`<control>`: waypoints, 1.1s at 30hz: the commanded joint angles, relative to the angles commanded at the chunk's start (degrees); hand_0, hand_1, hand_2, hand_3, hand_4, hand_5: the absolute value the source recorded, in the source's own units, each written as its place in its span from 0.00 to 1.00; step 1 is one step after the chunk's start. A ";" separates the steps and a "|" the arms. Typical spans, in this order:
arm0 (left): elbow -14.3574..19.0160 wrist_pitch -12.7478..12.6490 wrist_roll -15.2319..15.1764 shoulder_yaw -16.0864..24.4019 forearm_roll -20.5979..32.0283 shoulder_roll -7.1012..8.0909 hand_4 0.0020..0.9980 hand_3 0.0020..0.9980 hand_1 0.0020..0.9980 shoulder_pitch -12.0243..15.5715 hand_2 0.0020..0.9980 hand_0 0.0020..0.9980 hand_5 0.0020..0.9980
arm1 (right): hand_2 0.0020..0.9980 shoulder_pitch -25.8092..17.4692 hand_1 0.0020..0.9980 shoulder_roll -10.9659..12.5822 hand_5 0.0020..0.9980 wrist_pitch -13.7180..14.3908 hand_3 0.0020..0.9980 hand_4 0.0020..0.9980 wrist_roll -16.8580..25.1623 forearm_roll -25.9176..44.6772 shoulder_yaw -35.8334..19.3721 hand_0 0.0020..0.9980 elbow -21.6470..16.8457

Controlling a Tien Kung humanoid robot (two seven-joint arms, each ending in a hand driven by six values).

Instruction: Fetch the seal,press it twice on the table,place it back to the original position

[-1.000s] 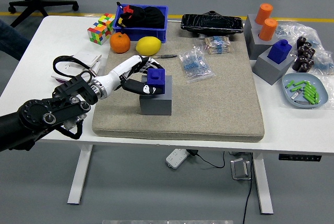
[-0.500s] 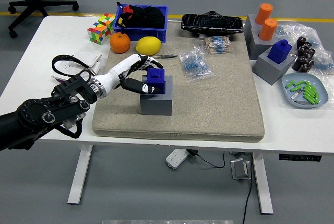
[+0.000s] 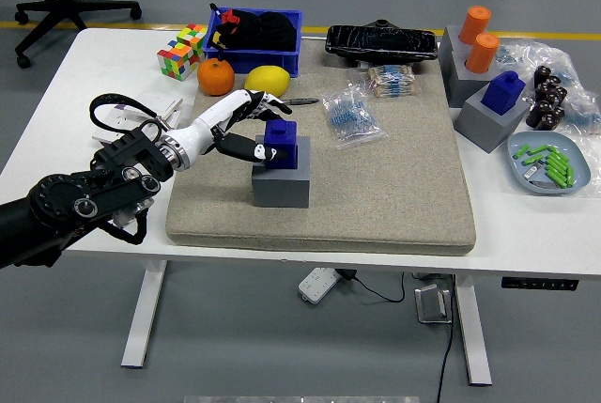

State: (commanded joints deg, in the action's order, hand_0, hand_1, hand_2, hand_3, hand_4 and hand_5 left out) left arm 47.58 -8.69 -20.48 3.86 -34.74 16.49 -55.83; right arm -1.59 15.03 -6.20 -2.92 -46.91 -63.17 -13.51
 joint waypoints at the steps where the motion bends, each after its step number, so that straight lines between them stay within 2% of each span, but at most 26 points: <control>1: -0.07 0.11 0.01 0.02 0.02 0.01 1.00 0.84 0.85 0.02 0.81 0.85 0.22 | 0.65 -0.01 0.68 -0.01 0.51 -0.01 0.62 0.72 0.00 -0.01 -0.01 0.73 0.00; 3: -0.21 0.74 -0.17 0.23 0.18 0.04 1.00 0.84 0.85 0.09 0.81 0.85 0.22 | 0.65 -0.05 0.68 -0.02 0.51 -0.01 0.62 0.72 -0.01 0.00 0.00 0.73 0.03; 4: -0.26 1.23 -0.22 0.35 0.34 0.05 1.00 1.00 1.00 0.13 1.00 1.00 0.47 | 0.65 -0.07 0.68 -0.02 0.51 -0.03 0.62 0.72 -0.02 0.01 0.03 0.73 0.03; 9: -0.46 4.36 -1.41 1.25 1.41 0.14 1.00 1.00 1.00 0.25 1.00 1.00 0.47 | 0.65 -0.07 0.68 0.00 0.51 -0.04 0.62 0.72 -0.03 0.01 -0.03 0.73 0.04; 10: -0.50 4.72 -1.63 1.49 1.68 0.17 1.00 1.00 1.00 0.29 1.00 1.00 0.54 | 0.65 -0.07 0.68 -0.02 0.51 -0.03 0.62 0.72 -0.03 0.00 -0.09 0.73 0.04; 13: -0.52 5.41 -1.94 2.13 2.43 0.37 1.00 1.00 1.00 0.38 1.00 1.00 0.54 | 0.65 -0.05 0.68 -0.08 0.51 -0.02 0.62 0.72 -0.03 0.00 -0.19 0.73 0.04; 18: -0.78 2.73 -2.69 2.41 2.48 1.29 1.00 1.00 1.00 0.67 1.00 1.00 0.57 | 0.65 -0.02 0.68 -0.12 0.51 0.02 0.62 0.72 -0.02 -0.12 -0.44 0.73 0.04; 21: -3.06 0.08 -4.32 2.53 4.41 2.36 1.00 1.00 1.00 1.11 1.00 1.00 0.57 | 0.65 0.01 0.68 -0.18 0.51 0.07 0.62 0.72 0.00 -0.22 -0.63 0.73 0.07; 22: -4.44 -0.73 -5.04 2.49 5.49 2.85 1.00 0.98 0.99 1.24 0.99 0.95 0.56 | 0.65 -0.01 0.68 -0.21 0.51 0.06 0.62 0.72 0.01 -0.22 -0.64 0.73 0.06; 25: -8.30 -2.32 -5.89 2.36 8.18 4.04 1.00 0.98 0.99 1.45 0.99 0.95 0.56 | 0.65 -0.09 0.68 -0.32 0.51 0.06 0.62 0.72 0.02 -0.31 -0.82 0.73 0.10; 27: -11.11 -2.67 -5.89 2.18 9.24 4.59 1.00 0.98 0.99 1.49 0.99 0.95 0.56 | 0.65 -0.13 0.68 -0.35 0.51 0.04 0.62 0.72 0.01 -0.37 -0.89 0.73 0.10; 28: -12.35 -2.70 -5.77 1.97 9.83 4.78 0.93 0.93 0.95 1.48 0.95 0.92 0.50 | 0.65 -0.14 0.68 -0.35 0.51 0.06 0.62 0.72 0.02 -0.36 -0.93 0.73 0.10; 33: -21.06 -2.24 -4.09 -0.32 14.56 6.27 0.93 0.93 0.95 1.43 0.95 0.92 0.50 | 0.65 -0.18 0.68 -0.29 0.51 0.13 0.62 0.72 0.04 -0.53 -1.28 0.73 0.05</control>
State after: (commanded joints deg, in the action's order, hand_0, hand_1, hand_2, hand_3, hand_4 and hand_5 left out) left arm 26.52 -10.94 -24.57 3.55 -20.18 22.76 -54.40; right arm -1.78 14.74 -6.07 -2.88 -47.44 -64.45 -13.45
